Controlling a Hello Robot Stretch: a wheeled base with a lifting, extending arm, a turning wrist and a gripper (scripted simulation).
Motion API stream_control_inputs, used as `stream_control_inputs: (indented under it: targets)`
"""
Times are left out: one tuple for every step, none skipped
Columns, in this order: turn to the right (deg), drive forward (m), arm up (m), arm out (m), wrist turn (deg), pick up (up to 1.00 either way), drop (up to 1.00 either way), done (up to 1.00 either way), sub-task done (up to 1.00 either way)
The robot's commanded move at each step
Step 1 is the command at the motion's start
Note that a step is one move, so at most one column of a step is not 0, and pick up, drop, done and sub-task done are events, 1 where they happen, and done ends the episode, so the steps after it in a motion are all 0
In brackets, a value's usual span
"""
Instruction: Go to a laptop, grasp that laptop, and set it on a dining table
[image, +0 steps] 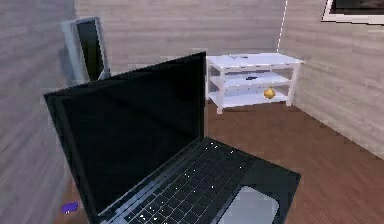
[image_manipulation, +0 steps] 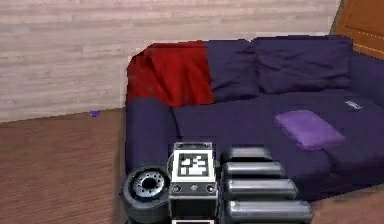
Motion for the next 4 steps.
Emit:
stream_control_inputs:
  targets:
    - [0.0,0.35,0.00,0.00,0.0,0.00,0.00,0.00,0.00]
    - [27.0,0.00,0.00,0.00,0.0,0.00,0.00,0.00,0.00]
    - [0.0,1.00,0.00,0.00,0.0,0.00,0.00,0.00,0.00]
    - [0.0,1.00,0.00,0.00,0.0,0.00,0.00,0.00,0.00]
